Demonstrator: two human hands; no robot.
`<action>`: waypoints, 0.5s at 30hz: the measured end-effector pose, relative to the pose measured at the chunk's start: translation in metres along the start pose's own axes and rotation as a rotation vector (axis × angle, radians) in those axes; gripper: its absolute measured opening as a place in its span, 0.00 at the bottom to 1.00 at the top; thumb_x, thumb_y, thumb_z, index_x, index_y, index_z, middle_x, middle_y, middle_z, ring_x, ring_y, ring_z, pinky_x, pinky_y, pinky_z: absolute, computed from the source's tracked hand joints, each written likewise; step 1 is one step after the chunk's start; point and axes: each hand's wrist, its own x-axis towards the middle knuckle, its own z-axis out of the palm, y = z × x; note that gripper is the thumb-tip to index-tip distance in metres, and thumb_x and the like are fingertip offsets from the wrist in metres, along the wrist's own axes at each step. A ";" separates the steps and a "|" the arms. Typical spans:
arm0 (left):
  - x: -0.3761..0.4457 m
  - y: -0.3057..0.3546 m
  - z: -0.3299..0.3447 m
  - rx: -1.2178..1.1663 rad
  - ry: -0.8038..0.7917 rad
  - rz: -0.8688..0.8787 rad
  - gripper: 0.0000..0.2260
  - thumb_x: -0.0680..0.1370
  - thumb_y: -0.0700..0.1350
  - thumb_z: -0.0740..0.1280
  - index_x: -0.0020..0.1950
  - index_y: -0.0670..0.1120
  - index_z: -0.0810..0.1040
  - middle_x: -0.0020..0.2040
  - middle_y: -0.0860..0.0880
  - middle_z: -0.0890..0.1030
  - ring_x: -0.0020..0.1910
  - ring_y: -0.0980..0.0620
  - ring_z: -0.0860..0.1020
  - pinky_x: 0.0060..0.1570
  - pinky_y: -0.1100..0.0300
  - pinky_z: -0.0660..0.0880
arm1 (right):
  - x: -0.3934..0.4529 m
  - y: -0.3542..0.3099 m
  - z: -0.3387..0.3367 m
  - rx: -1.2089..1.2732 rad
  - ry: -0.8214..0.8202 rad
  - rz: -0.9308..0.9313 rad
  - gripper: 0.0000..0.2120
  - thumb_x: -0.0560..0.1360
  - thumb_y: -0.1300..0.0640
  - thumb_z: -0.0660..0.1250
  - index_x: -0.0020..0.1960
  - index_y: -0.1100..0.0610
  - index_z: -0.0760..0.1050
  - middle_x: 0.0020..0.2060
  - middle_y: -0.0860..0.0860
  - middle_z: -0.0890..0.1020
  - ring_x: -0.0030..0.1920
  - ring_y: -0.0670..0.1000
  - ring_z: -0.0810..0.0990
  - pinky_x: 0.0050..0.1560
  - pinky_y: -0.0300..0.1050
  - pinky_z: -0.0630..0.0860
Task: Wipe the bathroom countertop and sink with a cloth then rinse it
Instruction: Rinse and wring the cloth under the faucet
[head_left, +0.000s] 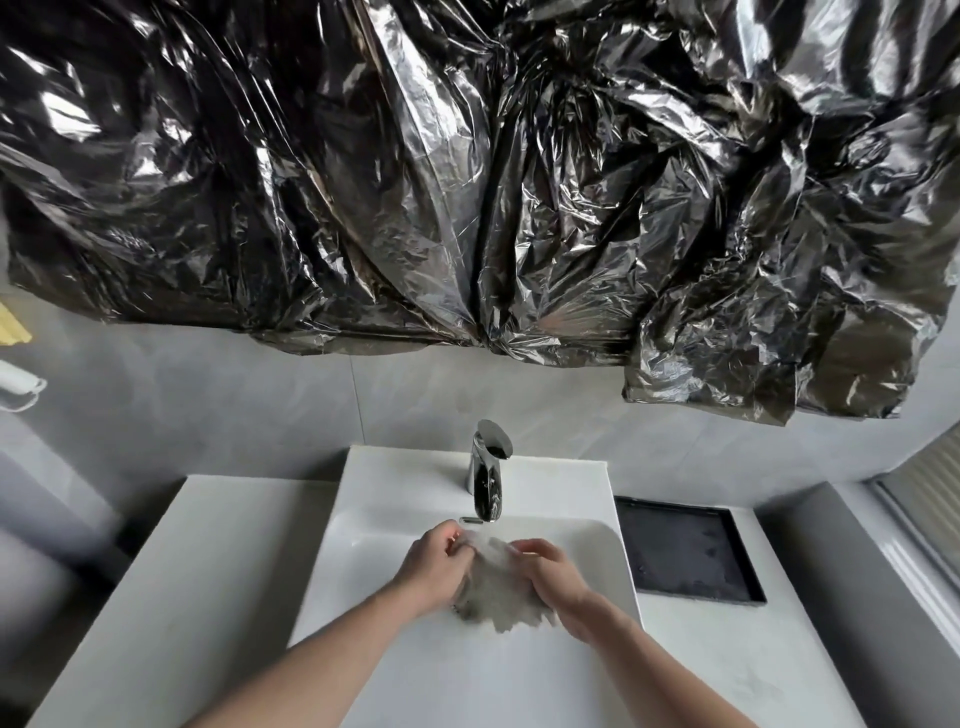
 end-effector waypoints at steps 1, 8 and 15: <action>0.000 0.004 -0.001 -0.043 0.022 0.005 0.05 0.75 0.51 0.65 0.39 0.53 0.75 0.34 0.53 0.78 0.36 0.52 0.75 0.41 0.54 0.72 | 0.002 0.004 -0.002 -0.048 -0.026 0.001 0.22 0.64 0.52 0.70 0.58 0.55 0.80 0.44 0.51 0.86 0.37 0.50 0.81 0.34 0.42 0.74; 0.002 0.010 -0.005 -0.205 0.134 -0.021 0.08 0.79 0.47 0.67 0.46 0.43 0.80 0.35 0.47 0.80 0.34 0.53 0.75 0.37 0.58 0.72 | 0.014 0.011 0.017 -0.414 -0.141 -0.166 0.04 0.73 0.54 0.71 0.40 0.51 0.78 0.32 0.44 0.79 0.34 0.45 0.75 0.38 0.41 0.73; -0.002 -0.027 -0.035 0.003 0.238 -0.186 0.06 0.77 0.53 0.69 0.47 0.52 0.82 0.43 0.54 0.84 0.46 0.51 0.81 0.46 0.57 0.76 | 0.022 -0.016 0.028 0.007 -0.118 -0.098 0.11 0.78 0.59 0.68 0.37 0.54 0.76 0.30 0.51 0.77 0.33 0.52 0.74 0.35 0.44 0.70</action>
